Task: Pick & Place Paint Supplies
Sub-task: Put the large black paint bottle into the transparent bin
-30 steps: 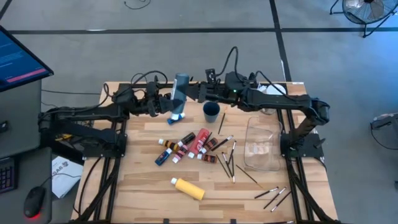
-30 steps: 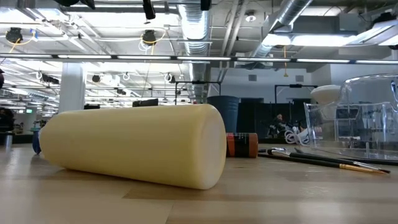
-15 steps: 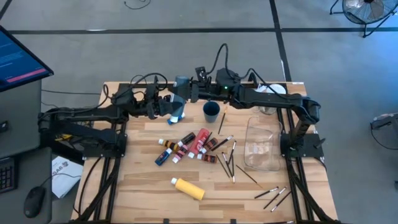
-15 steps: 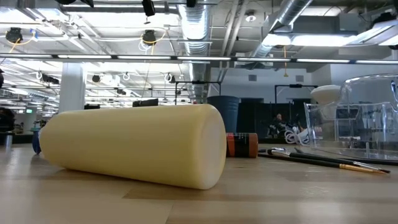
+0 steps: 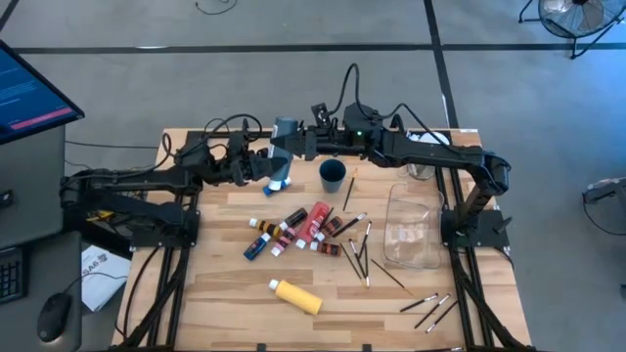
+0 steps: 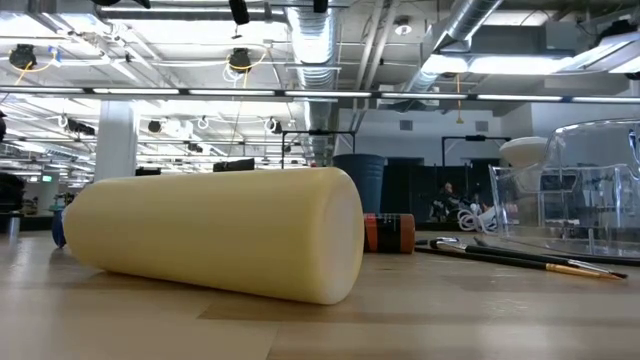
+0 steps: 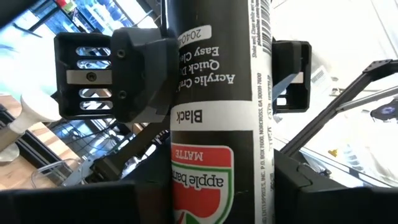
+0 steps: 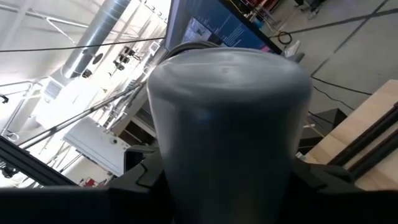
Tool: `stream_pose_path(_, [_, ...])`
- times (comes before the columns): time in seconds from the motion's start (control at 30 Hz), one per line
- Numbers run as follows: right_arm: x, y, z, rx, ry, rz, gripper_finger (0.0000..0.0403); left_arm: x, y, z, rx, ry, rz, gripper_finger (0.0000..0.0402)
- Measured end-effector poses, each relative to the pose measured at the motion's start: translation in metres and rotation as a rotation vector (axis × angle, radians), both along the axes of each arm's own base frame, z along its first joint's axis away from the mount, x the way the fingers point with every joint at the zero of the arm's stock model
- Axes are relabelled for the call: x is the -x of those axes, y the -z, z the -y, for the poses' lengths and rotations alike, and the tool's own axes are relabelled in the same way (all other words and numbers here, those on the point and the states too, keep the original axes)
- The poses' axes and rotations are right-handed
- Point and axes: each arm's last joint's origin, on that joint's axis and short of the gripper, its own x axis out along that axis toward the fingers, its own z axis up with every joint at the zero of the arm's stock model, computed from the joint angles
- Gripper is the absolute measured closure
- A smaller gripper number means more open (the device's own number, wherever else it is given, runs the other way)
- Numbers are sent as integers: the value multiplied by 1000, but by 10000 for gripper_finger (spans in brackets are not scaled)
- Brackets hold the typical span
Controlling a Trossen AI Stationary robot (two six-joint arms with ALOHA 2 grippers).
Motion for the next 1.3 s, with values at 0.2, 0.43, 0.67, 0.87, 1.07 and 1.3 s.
stream_pose_path(0.2, [0, 2, -1, -24, -3, -16, 227, 0, 1, 0, 5, 10, -1, 259])
stream_pose_path(0.43, [8, -5, -2, -45, -17, -31, 257, 3, -3, 0, -28, 52, 25, 185])
stream_pose_path(0.67, [42, -22, -3, -31, -5, -137, 257, 22, -16, -2, -107, 26, 82, 150])
stream_pose_path(0.87, [105, -32, -3, -79, 64, -401, 257, 43, -29, -9, -134, -24, 134, 148])
stream_pose_path(1.07, [173, -14, -28, -149, 210, -866, 257, 48, -30, -13, -142, -46, 130, 152])
stream_pose_path(1.3, [224, 3, -54, -279, 429, -1201, 255, 44, -28, -11, -151, -33, 121, 173])
